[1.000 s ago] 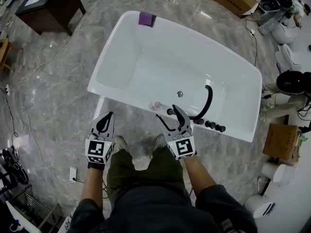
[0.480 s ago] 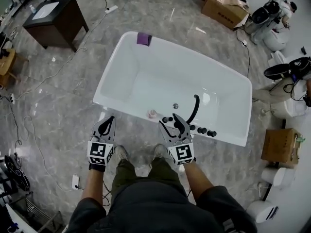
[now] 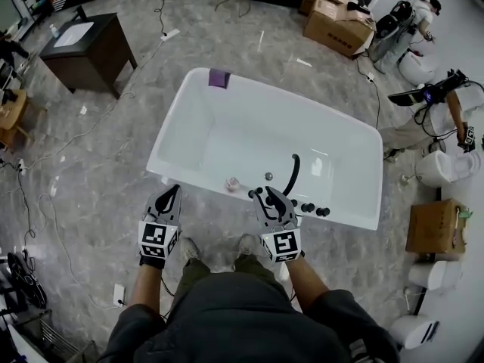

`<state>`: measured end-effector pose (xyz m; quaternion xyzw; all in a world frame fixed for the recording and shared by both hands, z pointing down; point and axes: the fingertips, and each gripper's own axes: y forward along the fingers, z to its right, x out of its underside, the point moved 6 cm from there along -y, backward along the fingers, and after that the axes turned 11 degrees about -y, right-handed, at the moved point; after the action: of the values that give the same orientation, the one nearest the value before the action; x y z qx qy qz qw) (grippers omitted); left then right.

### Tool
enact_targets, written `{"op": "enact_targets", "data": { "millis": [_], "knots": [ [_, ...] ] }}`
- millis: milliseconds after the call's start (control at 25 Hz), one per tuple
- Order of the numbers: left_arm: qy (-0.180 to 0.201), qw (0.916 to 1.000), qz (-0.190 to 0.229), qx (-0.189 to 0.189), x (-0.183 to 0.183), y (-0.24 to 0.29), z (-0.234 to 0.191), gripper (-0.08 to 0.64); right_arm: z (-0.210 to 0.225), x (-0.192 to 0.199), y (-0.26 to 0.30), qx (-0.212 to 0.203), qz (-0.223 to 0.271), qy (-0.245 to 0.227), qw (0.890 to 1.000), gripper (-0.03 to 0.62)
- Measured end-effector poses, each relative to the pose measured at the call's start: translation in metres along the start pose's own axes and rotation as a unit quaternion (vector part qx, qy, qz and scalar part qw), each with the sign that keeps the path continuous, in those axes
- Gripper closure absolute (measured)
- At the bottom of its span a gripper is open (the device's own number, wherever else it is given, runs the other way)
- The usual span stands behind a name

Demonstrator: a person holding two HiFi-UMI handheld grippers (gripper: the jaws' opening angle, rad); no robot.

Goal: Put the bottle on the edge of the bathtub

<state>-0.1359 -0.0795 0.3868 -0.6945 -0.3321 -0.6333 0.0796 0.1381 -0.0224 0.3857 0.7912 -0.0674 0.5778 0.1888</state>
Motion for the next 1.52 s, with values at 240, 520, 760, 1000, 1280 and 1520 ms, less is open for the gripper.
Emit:
{"op": "enact_targets", "data": {
  "millis": [240,520,760,1000,1280,1520],
  "knots": [
    [0.003,1.0000,0.004,0.003,-0.002,-0.004,0.009,0.558,0.003,-0.002,-0.014,0.015,0.001,0.001,1.000,0.525],
    [0.006,1.0000,0.001,0.007,-0.001,-0.007,0.016,0.558,0.009,-0.002,-0.024,0.030,-0.001,-0.001,1.000,0.589],
    [0.008,0.9999,0.001,0.008,-0.001,-0.005,0.022,0.558,0.017,0.003,-0.027,0.034,-0.008,0.005,0.999,0.592],
    [0.009,0.9999,-0.002,0.007,0.001,-0.006,0.021,0.558,0.016,0.005,-0.026,0.034,-0.010,0.005,0.999,0.592],
    [0.012,0.9999,-0.001,0.009,0.000,-0.005,0.026,0.558,0.018,0.005,-0.027,0.032,-0.010,0.001,0.999,0.592],
    [0.013,0.9999,0.000,0.011,0.000,-0.004,0.025,0.558,0.018,0.006,-0.027,0.034,-0.012,-0.001,0.999,0.592]
  ]
}}
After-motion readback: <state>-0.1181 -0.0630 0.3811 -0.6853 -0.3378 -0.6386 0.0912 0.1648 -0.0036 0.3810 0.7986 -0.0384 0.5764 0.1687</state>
